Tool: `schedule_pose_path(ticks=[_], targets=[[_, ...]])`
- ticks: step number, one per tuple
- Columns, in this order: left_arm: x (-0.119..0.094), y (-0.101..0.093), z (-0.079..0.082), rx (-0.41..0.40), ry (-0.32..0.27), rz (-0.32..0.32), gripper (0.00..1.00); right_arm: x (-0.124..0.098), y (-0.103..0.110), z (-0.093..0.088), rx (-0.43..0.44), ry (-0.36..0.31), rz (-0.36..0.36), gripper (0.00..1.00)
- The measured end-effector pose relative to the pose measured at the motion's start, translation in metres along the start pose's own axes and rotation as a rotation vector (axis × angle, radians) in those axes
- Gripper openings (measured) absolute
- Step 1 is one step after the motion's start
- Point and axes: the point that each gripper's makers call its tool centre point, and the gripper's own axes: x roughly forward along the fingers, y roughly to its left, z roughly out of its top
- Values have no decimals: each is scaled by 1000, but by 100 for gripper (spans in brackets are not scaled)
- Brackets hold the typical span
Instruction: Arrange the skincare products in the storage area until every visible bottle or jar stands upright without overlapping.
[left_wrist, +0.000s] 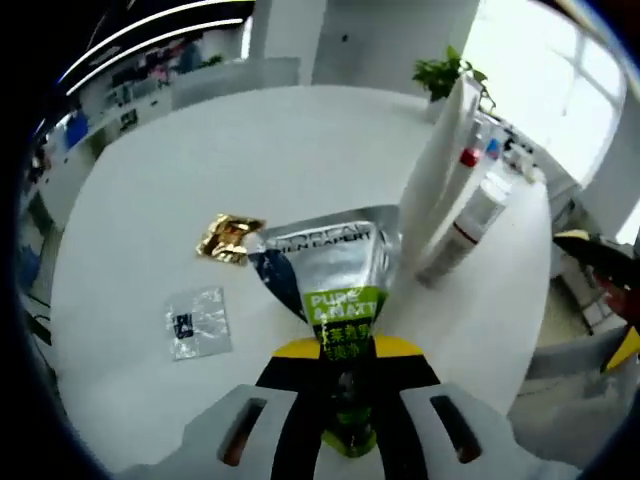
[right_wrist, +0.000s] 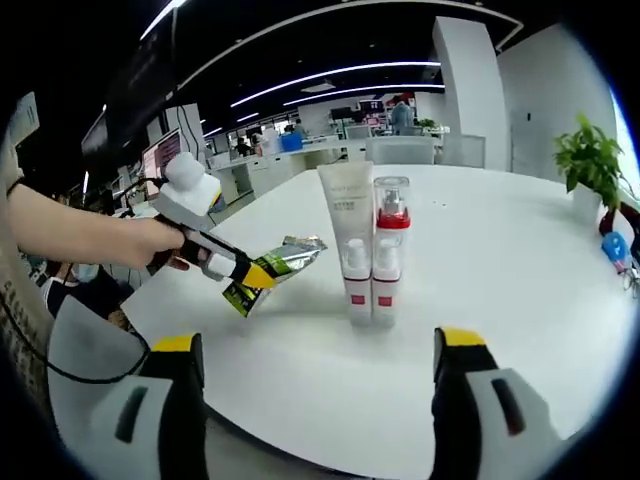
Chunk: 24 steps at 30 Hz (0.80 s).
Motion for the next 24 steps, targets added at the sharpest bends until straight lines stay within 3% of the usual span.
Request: schedule_pose_path(ticks=[11, 24], targets=[[-35, -15, 7, -27, -130, -21, 11, 1, 12, -2, -31, 24, 38, 93], [-73, -34, 8, -49, -247, -44, 11, -1, 19, 6, -6, -7, 78, 90]])
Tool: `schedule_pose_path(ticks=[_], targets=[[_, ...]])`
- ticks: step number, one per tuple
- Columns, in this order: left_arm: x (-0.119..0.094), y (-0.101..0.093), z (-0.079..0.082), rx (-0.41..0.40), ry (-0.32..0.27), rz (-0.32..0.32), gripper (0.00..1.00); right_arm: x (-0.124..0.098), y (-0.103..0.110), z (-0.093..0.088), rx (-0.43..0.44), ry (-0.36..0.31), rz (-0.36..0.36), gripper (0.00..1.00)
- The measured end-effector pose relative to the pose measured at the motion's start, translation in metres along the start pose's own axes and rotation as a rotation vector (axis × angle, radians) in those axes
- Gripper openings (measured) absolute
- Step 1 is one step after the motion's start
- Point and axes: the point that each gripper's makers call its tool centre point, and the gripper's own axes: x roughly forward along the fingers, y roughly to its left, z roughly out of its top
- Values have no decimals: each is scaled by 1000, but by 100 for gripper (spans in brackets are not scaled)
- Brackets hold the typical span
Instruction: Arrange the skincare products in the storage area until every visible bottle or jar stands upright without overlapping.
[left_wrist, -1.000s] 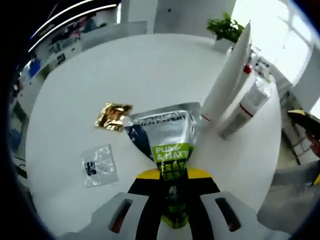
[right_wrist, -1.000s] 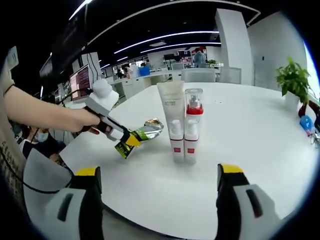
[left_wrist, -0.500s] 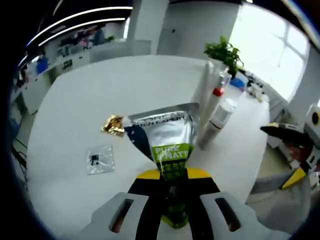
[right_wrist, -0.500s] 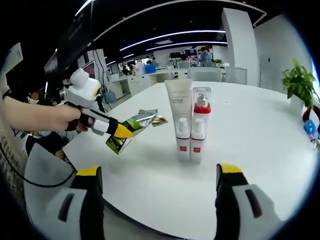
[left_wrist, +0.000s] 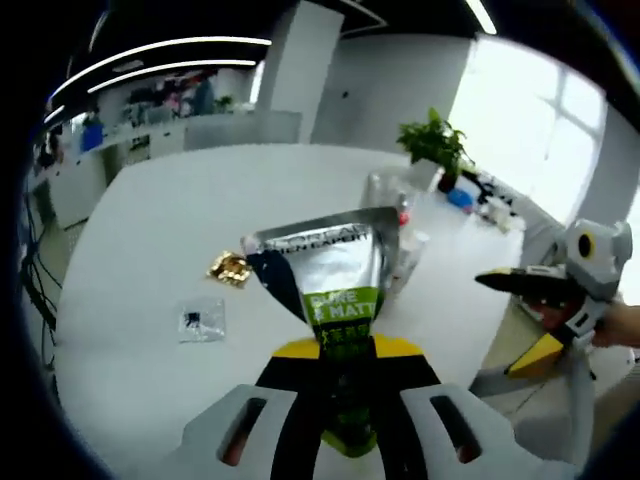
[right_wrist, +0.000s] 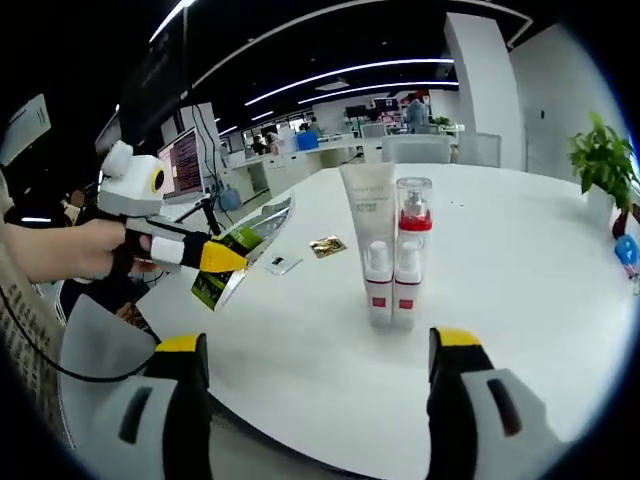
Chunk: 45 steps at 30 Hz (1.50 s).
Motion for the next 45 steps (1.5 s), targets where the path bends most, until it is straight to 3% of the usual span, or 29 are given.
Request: schedule_pose_path(ticks=[9, 17, 21, 29, 37, 40, 43, 45], targets=[[-21, -8, -2, -18, -47, -6, 12, 0, 14, 13, 70, -40, 57, 87], [-32, -19, -3, 5, -77, -25, 12, 12, 60, 37, 85, -86, 203, 81], [-36, -28, -2, 11, -103, -48, 12, 18, 72, 48, 121, -107, 248, 79], [-43, -40, -6, 7, -127, -81, 12, 31, 78, 73, 233, -173, 281, 70], [-48, -48, -7, 17, -144, -79, 12, 42, 86, 72, 292, -171, 296, 60], [-50, -49, -8, 1, -151, -81, 12, 43, 87, 70, 311, -174, 298, 50], [-50, -48, -10, -8, -150, -81, 12, 44, 86, 65, 317, -153, 291, 32], [-50, -48, -12, -10, -141, -81, 12, 45, 86, 63, 319, -147, 290, 28]])
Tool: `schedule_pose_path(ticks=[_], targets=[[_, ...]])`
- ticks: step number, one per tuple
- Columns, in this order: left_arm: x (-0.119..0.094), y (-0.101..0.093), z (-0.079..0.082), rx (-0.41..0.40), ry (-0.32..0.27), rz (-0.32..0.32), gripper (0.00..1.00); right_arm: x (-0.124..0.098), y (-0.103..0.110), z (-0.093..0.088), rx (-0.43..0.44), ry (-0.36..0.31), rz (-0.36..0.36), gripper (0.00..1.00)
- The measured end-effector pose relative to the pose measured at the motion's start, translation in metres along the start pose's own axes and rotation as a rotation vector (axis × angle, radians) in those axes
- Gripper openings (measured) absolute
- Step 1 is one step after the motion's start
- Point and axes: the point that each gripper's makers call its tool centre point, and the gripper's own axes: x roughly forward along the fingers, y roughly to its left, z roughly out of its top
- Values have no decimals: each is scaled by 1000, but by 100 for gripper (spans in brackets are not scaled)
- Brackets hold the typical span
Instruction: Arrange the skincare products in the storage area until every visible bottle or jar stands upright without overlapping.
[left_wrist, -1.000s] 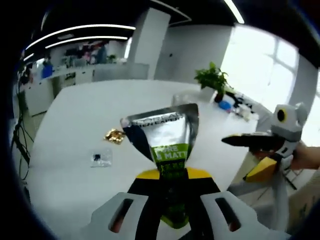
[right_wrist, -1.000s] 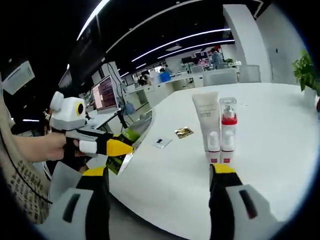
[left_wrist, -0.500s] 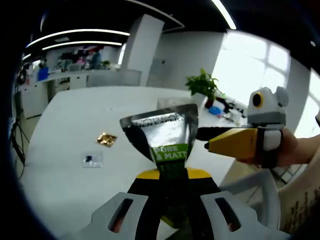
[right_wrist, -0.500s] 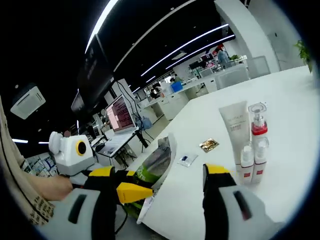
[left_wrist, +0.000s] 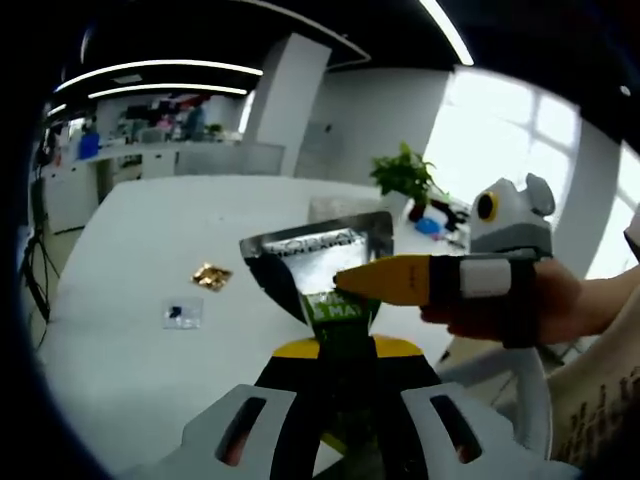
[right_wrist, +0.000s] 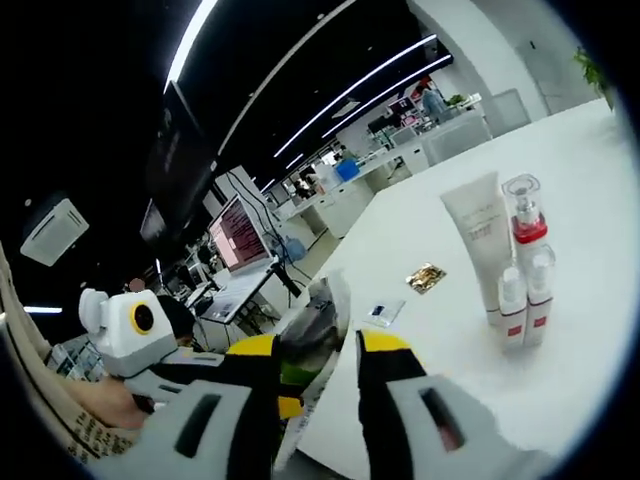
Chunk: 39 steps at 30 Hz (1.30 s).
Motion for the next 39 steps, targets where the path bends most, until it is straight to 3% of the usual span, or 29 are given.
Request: schedule_pose_path(ticks=[7, 10, 16, 22, 28, 34, 37, 39], targets=[[0, 0, -4, -6, 14, -8, 15, -3, 2, 4, 113, -40, 17, 16], [0, -1, -5, -10, 21, -21, 19, -5, 1, 4, 120, -42, 16, 13], [1, -4, -8, 1, 31, -38, 34, -10, -2, 4, 151, -51, 12, 5], [0, -13, -8, 18, 32, -79, 40, -16, -3, 5, 192, -51, 29, 3], [-7, -8, -4, -11, 24, -105, 51, -22, 1, 9, 166, -36, 64, 2], [-18, 3, 1, -68, 20, -137, 65, -31, 13, 17, 185, -29, 159, 2], [-21, 5, 0, -106, 35, -172, 64, -35, 26, 23, 207, -31, 242, 2], [-22, 3, -3, -128, 54, -210, 60, -35, 28, 23, 212, -24, 259, 2]])
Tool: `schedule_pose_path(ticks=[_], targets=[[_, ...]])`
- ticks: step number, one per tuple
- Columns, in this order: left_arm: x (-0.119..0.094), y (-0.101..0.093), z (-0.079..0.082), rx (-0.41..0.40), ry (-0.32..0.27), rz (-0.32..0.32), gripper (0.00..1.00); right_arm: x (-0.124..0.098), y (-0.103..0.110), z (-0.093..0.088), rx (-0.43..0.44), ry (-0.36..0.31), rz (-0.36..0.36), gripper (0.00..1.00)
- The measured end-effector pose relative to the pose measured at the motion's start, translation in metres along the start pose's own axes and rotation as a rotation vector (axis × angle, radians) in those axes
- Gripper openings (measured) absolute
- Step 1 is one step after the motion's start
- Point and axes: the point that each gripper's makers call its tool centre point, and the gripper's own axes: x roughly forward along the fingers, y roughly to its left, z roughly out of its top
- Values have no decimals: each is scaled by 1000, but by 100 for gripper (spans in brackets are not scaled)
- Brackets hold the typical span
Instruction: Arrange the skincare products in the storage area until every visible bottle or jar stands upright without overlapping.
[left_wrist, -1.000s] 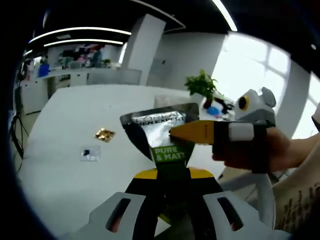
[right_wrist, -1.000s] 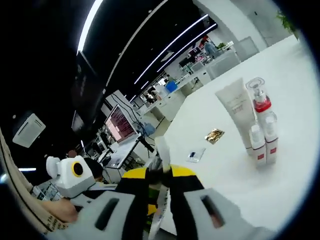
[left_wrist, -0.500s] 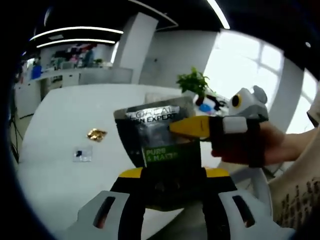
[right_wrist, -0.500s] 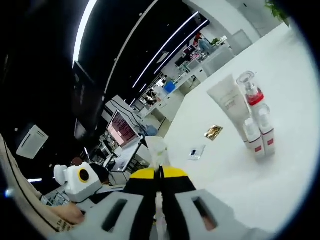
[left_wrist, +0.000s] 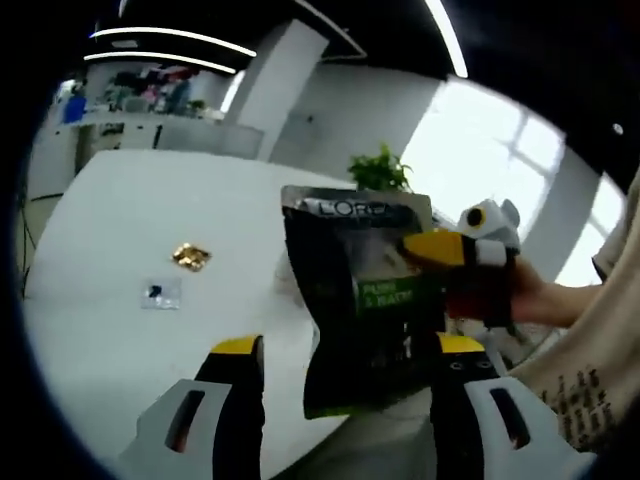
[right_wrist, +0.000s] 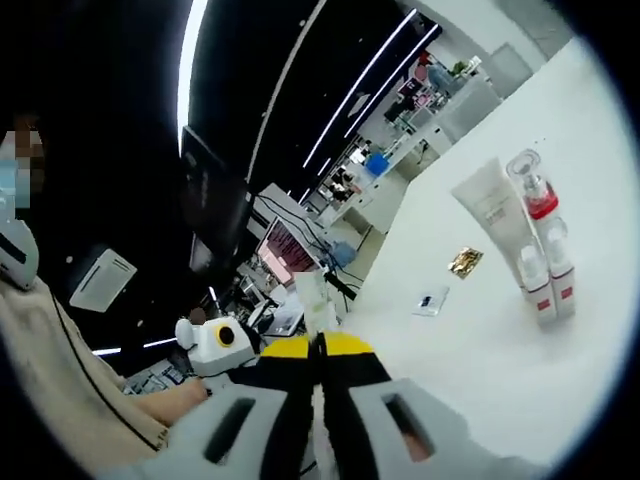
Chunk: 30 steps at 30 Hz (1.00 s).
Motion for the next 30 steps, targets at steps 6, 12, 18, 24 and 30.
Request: schedule_pose_path(ticks=[6, 12, 18, 24, 30], targets=[[2, -14, -8, -120, 17, -140, 53, 2, 24, 3, 91, -15, 132, 1], [-4, -39, 8, -193, -77, -278, 34, -1, 28, 7, 132, -24, 180, 1], [-8, -45, 15, -210, -112, -300, 11, -7, 9, 11, 110, -35, 92, 1], [-10, -60, 33, -272, -196, -362, 0, -10, 6, 24, 35, -115, 80, 9], [-12, -63, 38, -322, -222, -373, 0, -11, 6, 20, 75, -142, 84, 26]])
